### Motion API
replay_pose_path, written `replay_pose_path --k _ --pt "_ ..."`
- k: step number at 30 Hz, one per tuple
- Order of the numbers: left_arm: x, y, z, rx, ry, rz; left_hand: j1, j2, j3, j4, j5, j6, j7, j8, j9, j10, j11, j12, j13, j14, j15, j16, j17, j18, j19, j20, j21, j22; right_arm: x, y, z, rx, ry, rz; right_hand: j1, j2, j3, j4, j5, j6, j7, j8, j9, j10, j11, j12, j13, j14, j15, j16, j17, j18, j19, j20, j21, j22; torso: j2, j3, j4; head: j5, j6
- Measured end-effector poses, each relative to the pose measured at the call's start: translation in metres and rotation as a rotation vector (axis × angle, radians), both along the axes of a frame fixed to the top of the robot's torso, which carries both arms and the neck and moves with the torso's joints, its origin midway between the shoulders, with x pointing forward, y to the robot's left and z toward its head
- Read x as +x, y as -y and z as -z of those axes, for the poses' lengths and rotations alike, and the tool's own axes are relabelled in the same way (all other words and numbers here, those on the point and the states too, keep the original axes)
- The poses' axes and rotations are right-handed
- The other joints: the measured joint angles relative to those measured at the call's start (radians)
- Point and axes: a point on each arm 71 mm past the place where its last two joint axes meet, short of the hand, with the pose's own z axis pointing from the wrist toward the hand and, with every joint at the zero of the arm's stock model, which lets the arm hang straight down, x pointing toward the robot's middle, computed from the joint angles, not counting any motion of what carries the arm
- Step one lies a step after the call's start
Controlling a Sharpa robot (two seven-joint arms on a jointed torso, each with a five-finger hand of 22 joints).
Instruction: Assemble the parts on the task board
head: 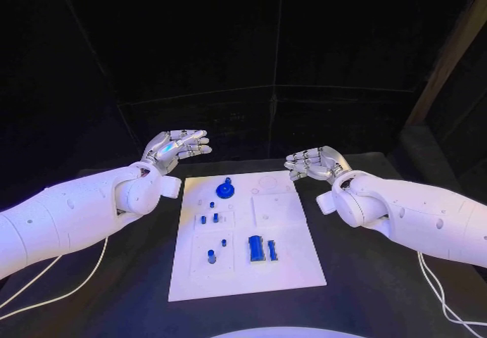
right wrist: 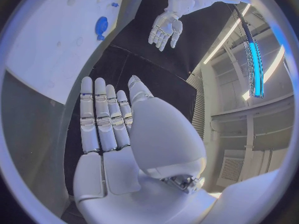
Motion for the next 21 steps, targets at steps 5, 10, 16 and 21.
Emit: replay_pose_path --k 5,10,16,21 --pt "0.002 -0.003 0.006 -0.013 0.002 -0.053 -0.032 0.032 -0.074 0.045 0.0 -0.041 -0.01 -0.006 0.0 -0.07 0.025 -0.029 0.0 -0.038 0.035 -0.135 -0.052 0.0 -0.09 0.041 -0.068 -0.052 0.014 -0.005 0.001 0.063 0.043 0.005 -0.01 0.01 -0.025 -0.025 -0.018 -0.002 0.002 -0.003 -0.043 -0.022 0.022 -0.003 -0.102 -0.034 0.034 -0.108 -0.097 0.0 0.0 0.022 -0.119 -0.079 -0.007 0.0013 -0.0064 0.006 0.029" --pt "0.001 0.0 0.011 -0.032 0.009 -0.084 -0.142 0.091 -0.159 0.158 0.035 -0.112 -0.023 -0.023 -0.002 -0.154 0.05 -0.063 0.0 -0.089 0.06 -0.236 -0.065 -0.022 -0.3 0.05 -0.125 -0.121 0.021 -0.006 0.0 0.093 0.067 0.003 -0.083 0.039 -0.075 -0.054 -0.044 -0.02 0.008 -0.003 -0.093 -0.043 0.035 -0.003 -0.194 -0.059 0.047 -0.139 -0.2 0.0 -0.009 0.052 -0.247 -0.16 -0.009 0.0054 -0.0065 0.009 0.046" --pt "-0.001 0.001 0.013 -0.035 0.002 -0.084 -0.834 0.02 -0.269 0.043 -0.066 -0.636 -0.206 -0.12 -0.065 -0.689 -0.141 -0.193 -0.062 -0.595 -0.13 -0.412 -0.128 -0.162 -0.637 -0.146 -0.177 -0.238 0.018 -0.006 0.002 0.1 0.06 0.001 -0.362 0.031 -0.034 -0.074 -0.08 -0.191 -0.023 -0.039 -0.144 -0.239 0.008 -0.042 -0.239 -0.253 0.027 -0.176 -0.258 -0.004 -0.18 0.013 -0.291 -0.205 -0.009 0.0054 -0.0034 0.01 0.051" --pt "-0.01 0.012 0.014 -0.044 -0.012 -0.075 -1.036 0.019 -0.27 0.042 -0.066 -0.786 -0.226 -0.12 -0.065 -0.84 -0.189 -0.193 -0.063 -0.74 -0.159 -0.422 -0.129 -0.162 -0.776 -0.239 -0.176 -0.24 0.005 -0.014 0.0 0.138 0.053 -0.003 -0.571 0.023 -0.003 -0.11 -0.128 -0.328 -0.053 -0.055 -0.164 -0.393 -0.018 -0.056 -0.255 -0.409 0.002 -0.191 -0.279 -0.034 -0.323 -0.025 -0.331 -0.221 -0.018 0.0024 0.0163 0.01 0.081"
